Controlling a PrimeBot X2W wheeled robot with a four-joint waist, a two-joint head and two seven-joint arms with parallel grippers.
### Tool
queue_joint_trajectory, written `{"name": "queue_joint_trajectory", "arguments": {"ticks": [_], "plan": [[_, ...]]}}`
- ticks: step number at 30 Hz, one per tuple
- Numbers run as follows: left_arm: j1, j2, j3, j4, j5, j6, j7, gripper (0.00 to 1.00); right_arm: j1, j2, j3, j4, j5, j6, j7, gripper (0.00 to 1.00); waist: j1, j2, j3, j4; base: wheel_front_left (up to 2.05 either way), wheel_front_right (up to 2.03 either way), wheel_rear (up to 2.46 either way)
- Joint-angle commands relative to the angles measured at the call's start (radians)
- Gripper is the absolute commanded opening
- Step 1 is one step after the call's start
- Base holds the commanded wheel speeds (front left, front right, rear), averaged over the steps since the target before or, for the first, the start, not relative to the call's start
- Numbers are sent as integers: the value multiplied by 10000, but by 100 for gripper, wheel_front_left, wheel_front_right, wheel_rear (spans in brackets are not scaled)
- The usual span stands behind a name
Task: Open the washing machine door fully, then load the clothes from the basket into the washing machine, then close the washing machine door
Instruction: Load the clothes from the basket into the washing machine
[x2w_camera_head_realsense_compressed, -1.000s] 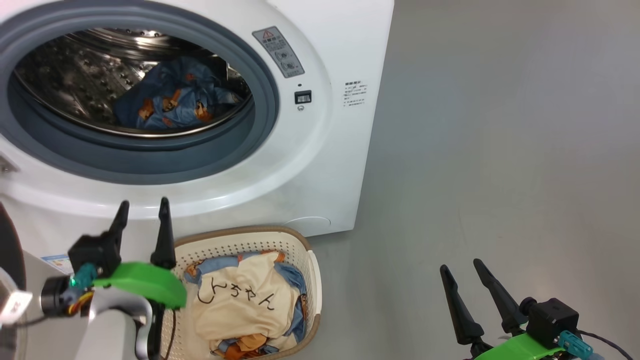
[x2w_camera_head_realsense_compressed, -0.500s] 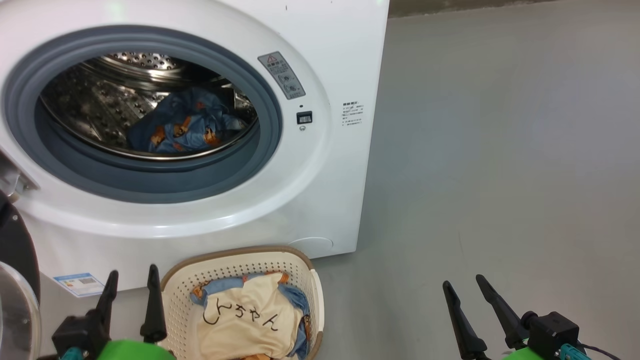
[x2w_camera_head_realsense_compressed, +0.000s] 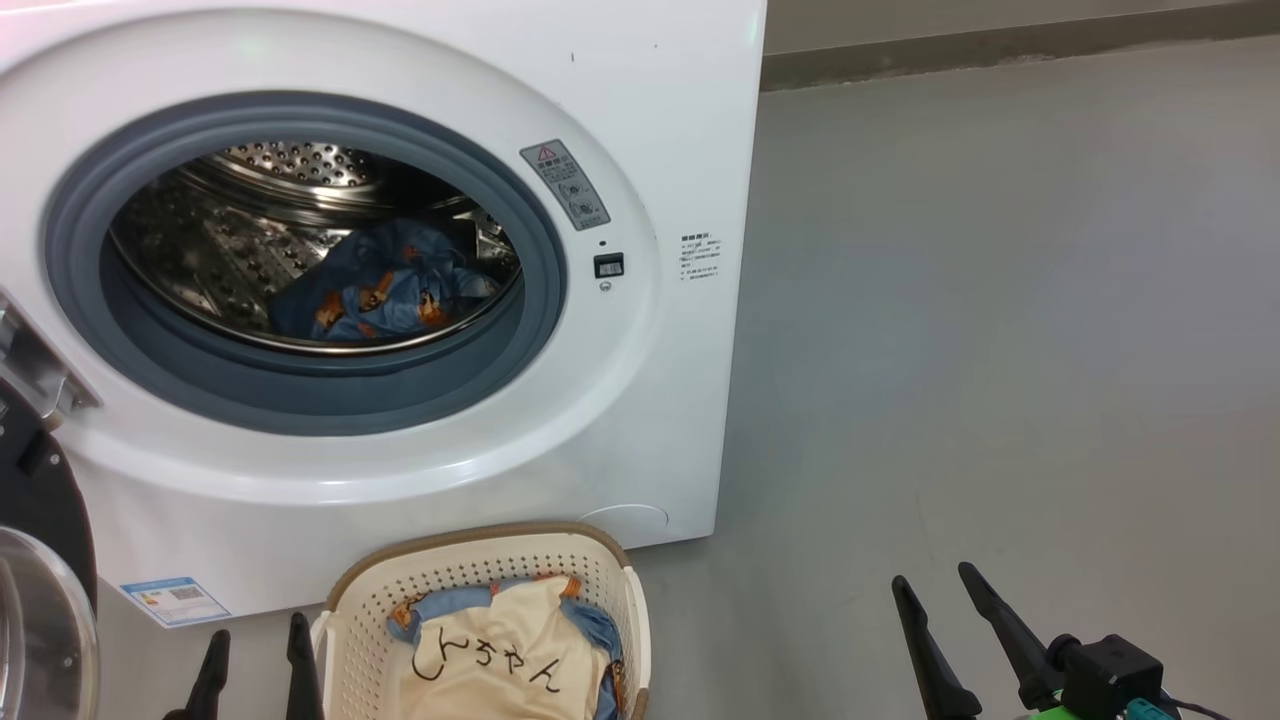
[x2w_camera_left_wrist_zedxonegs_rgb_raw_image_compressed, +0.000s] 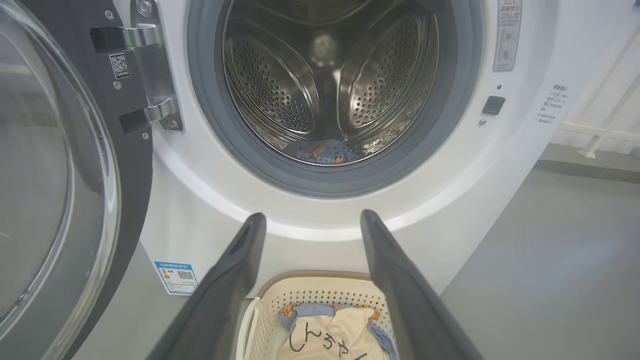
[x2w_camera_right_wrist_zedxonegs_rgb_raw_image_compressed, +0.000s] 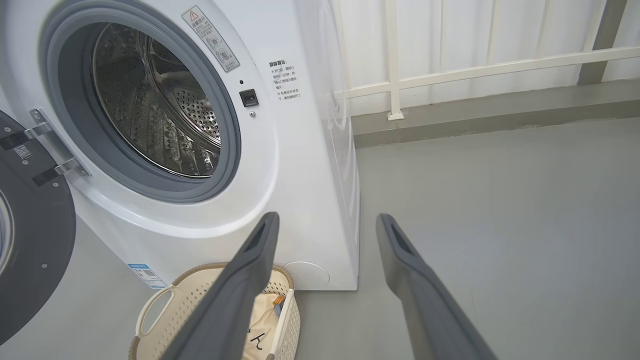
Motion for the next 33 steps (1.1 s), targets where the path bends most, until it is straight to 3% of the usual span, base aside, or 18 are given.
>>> {"name": "queue_joint_trajectory", "arguments": {"ticks": [1,11,33], "plan": [[-122,109,293,-348,-68,111,-64,100,-109,-91,246,-246,-128,16,-118,100,0,0,-25,4,0,0,0],[282,109,20,-599,-204,322,-64,100,-38,-102,260,-231,-117,16,-118,100,0,0,-382,157,0,0,0],[327,109,-28,-528,-199,210,-65,100,124,-212,520,-172,-46,16,-118,100,0,0,-640,384,0,0,0]]}}
